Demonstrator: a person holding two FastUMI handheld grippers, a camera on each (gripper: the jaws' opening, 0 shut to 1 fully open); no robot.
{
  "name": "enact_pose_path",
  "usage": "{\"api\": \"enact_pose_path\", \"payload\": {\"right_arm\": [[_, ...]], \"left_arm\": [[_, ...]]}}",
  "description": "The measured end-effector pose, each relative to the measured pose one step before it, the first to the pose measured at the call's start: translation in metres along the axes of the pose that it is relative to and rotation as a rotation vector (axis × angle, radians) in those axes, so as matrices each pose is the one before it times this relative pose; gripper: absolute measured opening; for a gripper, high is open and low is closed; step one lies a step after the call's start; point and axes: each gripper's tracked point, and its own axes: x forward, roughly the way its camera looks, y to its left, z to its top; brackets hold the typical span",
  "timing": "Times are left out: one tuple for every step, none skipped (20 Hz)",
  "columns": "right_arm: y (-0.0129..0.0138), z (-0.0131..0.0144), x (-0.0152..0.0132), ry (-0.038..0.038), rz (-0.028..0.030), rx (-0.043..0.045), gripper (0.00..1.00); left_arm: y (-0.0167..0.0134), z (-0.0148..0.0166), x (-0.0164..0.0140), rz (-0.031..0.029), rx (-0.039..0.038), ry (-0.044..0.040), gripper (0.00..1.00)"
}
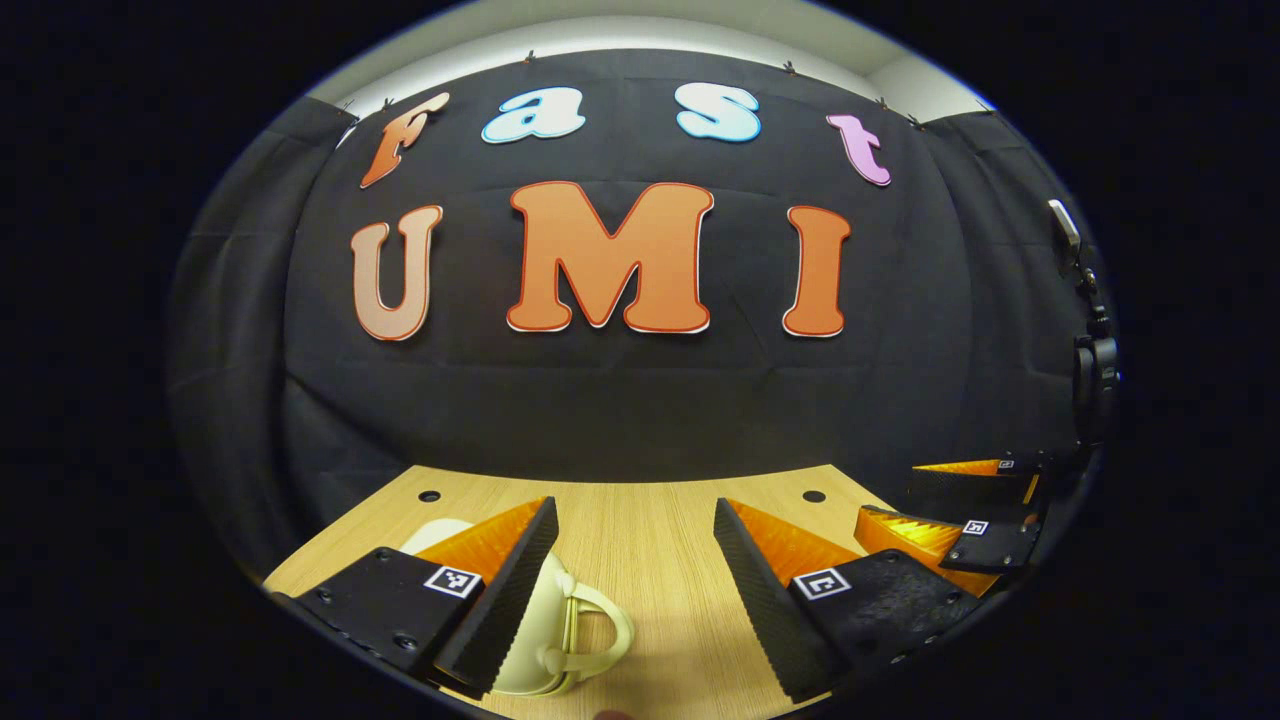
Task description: First open the suitcase, pack the skin care products into it, and then close the suitcase.
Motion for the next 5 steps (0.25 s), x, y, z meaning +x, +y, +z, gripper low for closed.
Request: {"api": "enact_pose_path", "payload": {"right_arm": [[-0.00039, 0.00005, 0.00003, -0.00079, 0.00123, 0.00138, 0.94], [0.00101, 0.00098, 0.00008, -0.00103, 0.00266, 0.00114, 0.94], [0.00028, -0.00023, 0.00025, -0.00085, 0.00085, 0.00136, 0.94], [0.0005, 0.00081, -0.00006, -0.00172, 0.00187, 0.00139, 0.94], [0.00002, 0.0001, -0.00012, -0.00057, 0.00008, 0.00032, 0.94]], "left_arm": [[0.00066, 0.0027, -0.00125, 0.00413, 0.0036, -0.00989, 0.98], [-0.00051, -0.00173, -0.00017, 0.00091, 0.00354, -0.00202, 0.97], [0.00124, -0.00022, 0.00031, 0.00363, 0.0013, -0.00033, 0.97], [0.0002, -0.0009, -0.00028, 0.00111, 0.00051, 0.00068, 0.97], [0.00216, -0.0013, -0.00052, 0.00554, -0.00073, 0.00044, 0.97]]}}
